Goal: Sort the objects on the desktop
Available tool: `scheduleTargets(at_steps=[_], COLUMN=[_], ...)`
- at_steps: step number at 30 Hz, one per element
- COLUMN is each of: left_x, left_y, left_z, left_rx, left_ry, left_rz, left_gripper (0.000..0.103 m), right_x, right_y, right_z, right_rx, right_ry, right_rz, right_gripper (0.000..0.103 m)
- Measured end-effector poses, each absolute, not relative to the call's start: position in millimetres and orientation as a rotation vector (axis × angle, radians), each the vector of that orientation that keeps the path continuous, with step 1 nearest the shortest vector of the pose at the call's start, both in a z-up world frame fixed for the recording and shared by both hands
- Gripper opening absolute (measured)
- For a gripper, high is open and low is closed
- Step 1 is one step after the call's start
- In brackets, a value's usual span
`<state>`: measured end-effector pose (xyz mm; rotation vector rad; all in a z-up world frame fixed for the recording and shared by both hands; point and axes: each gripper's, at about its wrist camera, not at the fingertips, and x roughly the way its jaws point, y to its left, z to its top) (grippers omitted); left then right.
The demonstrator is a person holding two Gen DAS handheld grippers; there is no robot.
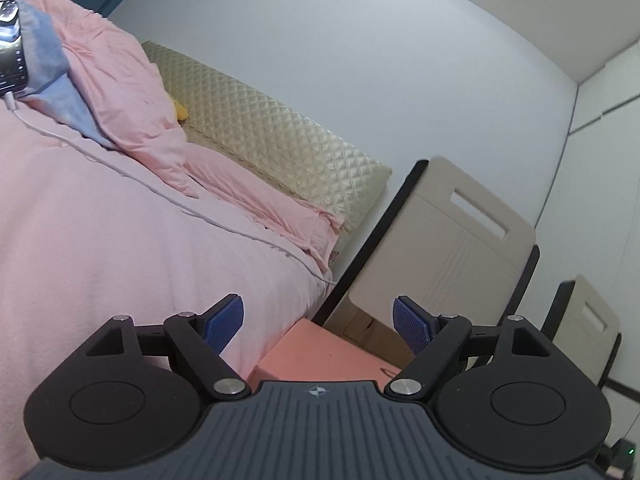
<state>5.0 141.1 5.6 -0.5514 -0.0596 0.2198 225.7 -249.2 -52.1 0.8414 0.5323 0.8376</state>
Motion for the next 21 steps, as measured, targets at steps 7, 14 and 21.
scheduleTargets(at_steps=[7, 14, 21], left_x=[11, 27, 49], left_y=[130, 117, 102], left_z=[2, -3, -8], left_rx=[-0.475, -0.395, -0.263], left_ry=[-0.037, 0.052, 0.191], left_rz=[0.198, 0.186, 0.190], left_gripper=[0.087, 0.091, 0.093], right_x=[191, 167, 167], right_y=[-256, -259, -236], right_z=[-34, -30, -40], right_rx=[0.788, 0.776, 0.671], right_ry=[0.476, 0.462, 0.535], right_rz=[0.737, 0.639, 0.663], right_gripper=[0.100, 0.099, 0.093])
